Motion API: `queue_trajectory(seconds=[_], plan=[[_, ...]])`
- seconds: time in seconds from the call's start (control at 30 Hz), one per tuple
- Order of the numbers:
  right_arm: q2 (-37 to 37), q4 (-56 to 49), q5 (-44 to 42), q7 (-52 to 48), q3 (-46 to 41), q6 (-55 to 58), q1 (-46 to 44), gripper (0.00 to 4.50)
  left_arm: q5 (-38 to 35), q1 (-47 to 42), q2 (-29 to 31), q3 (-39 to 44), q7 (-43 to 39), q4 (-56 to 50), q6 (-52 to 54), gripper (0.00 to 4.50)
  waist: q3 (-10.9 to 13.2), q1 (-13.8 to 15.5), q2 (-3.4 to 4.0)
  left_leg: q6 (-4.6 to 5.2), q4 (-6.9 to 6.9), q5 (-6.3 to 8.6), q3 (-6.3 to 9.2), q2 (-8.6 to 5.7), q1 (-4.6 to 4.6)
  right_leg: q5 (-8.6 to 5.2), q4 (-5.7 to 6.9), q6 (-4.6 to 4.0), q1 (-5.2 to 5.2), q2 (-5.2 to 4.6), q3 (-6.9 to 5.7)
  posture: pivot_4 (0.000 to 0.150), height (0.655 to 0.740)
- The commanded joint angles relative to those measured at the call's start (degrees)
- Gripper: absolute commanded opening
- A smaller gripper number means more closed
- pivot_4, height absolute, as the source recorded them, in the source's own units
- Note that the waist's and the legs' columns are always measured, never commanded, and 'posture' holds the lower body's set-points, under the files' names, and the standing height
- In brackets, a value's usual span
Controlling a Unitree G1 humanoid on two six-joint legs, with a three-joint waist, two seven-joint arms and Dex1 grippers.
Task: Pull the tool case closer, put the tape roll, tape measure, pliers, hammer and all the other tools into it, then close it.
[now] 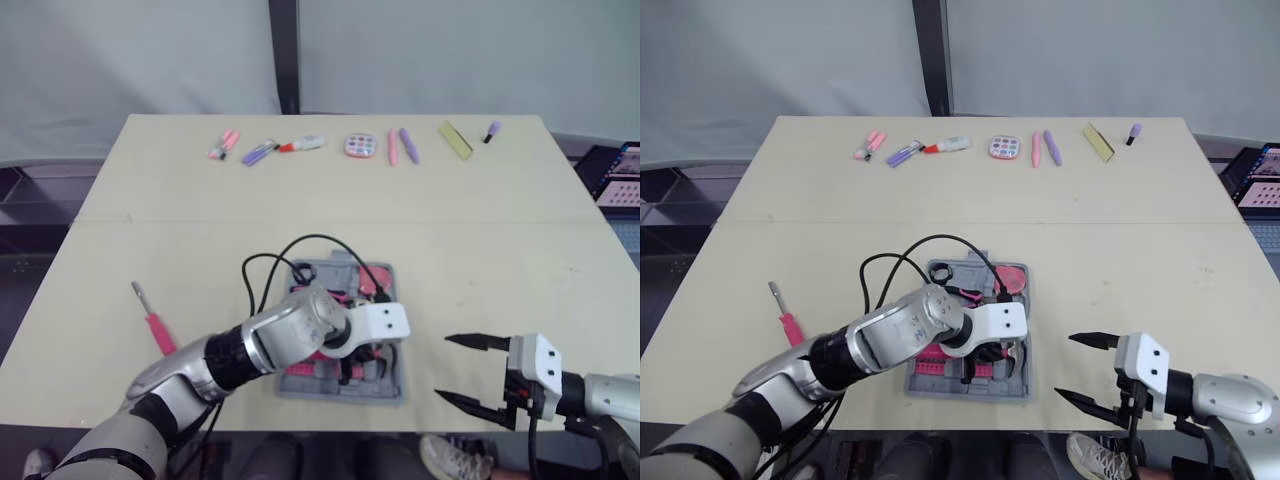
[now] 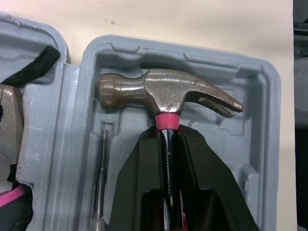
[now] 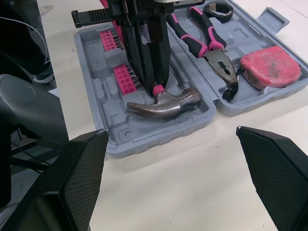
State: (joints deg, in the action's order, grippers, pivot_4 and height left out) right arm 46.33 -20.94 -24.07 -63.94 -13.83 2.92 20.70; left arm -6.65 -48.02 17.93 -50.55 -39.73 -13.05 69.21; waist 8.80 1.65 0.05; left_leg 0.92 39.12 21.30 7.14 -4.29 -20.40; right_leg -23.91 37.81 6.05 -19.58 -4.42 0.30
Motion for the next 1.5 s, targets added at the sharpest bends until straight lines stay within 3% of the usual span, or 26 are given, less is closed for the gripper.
queue_trajectory(seconds=[0.03,0.23,0.33,0.5,0.73,0.83,1.0,1.03,1.23,1.5], plan=[[0.05,-1.83,-0.62,0.51,-1.54,-0.18,0.25,4.5,0.13,-0.6,-0.73,-0.09,-0.1,-1.01,-1.24,0.08,0.0,-0.01,0.0,0.0,0.0,0.0,0.0,0.0,0.0,0.0,0.0,0.0,0.0,0.0,0.0,0.15,0.74],[-0.06,-2.07,-0.75,0.86,-1.66,-0.21,0.66,4.5,-0.07,-0.73,-1.07,-0.17,-0.32,-0.69,-1.15,0.08,0.0,0.01,0.0,0.0,0.0,0.0,0.0,0.0,0.0,0.0,0.0,0.0,0.0,0.0,0.01,0.15,0.74],[-0.07,-2.15,-0.77,0.92,-1.69,-0.22,0.83,4.5,-0.86,-0.79,-0.83,0.26,-1.02,-1.37,-0.19,1.24,0.0,0.01,0.0,0.0,0.0,0.0,0.0,0.0,0.0,0.0,0.0,0.0,0.0,0.0,0.01,0.15,0.74],[-0.14,-1.96,-0.76,0.88,-1.63,-0.43,0.87,4.5,-2.34,-2.16,0.46,2.06,-1.63,-3.69,4.44,3.64,0.0,-0.04,0.0,0.0,0.02,0.0,0.0,0.0,0.0,0.0,0.0,0.0,0.01,-0.01,0.01,0.15,0.74],[-0.16,-1.52,-0.82,0.7,-1.32,-0.59,0.33,4.5,-8.91,-0.29,1.72,13.09,-2.45,-7.61,9.64,3.64,-0.01,-0.06,0.01,0.0,0.02,0.0,0.0,0.02,0.01,0.0,0.03,0.0,0.0,0.0,0.02,0.15,0.74],[-0.22,-1.49,-0.87,0.71,-1.24,-0.53,0.12,4.5,-9.41,4.3,4.53,17.72,-1.89,-8.91,4.02,2.82,-0.02,-0.1,0.03,0.0,0.02,0.0,0.02,0.01,0.01,0.0,0.02,0.0,0.0,-0.01,0.02,0.15,0.74],[-0.35,-1.6,-1.48,0.51,-1.39,-0.44,0.1,4.5,-10.84,14.55,10.85,24.71,-5.07,-10.85,-10.61,0.27,-0.04,-0.17,0.06,0.0,0.0,0.0,0.0,0.04,0.05,0.0,0.02,0.0,-0.02,-0.01,0.01,0.15,0.74],[-0.47,-1.66,-1.83,0.51,-1.47,-0.3,0.06,4.5,-11.72,17.85,12.15,27.42,-6.59,-11.07,-15.01,0.01,-0.04,-0.18,0.07,0.0,0.0,0.0,0.01,0.04,0.05,0.0,0.04,0.0,-0.03,-0.02,0.0,0.15,0.74],[-0.97,-1.08,-2.59,0.73,-1.62,-0.13,-0.84,4.5,-14.85,30.13,15.24,37.21,-13.56,-9.49,-32.75,0.01,-0.05,0.06,0.08,-0.01,0.0,0.0,0.08,0.02,0.07,0.0,-0.02,0.0,-0.02,-0.1,-0.01,0.15,0.74],[-1.46,0.46,-2.35,1.3,-2.2,-0.63,-1.89,4.5,-8.32,35.23,13.95,34.91,-15.76,-1.65,-52.66,0.01,-0.06,-0.13,0.11,-0.01,-0.05,0.0,0.05,0.01,0.08,0.0,-0.05,0.0,0.01,-0.1,-0.03,0.15,0.74]])
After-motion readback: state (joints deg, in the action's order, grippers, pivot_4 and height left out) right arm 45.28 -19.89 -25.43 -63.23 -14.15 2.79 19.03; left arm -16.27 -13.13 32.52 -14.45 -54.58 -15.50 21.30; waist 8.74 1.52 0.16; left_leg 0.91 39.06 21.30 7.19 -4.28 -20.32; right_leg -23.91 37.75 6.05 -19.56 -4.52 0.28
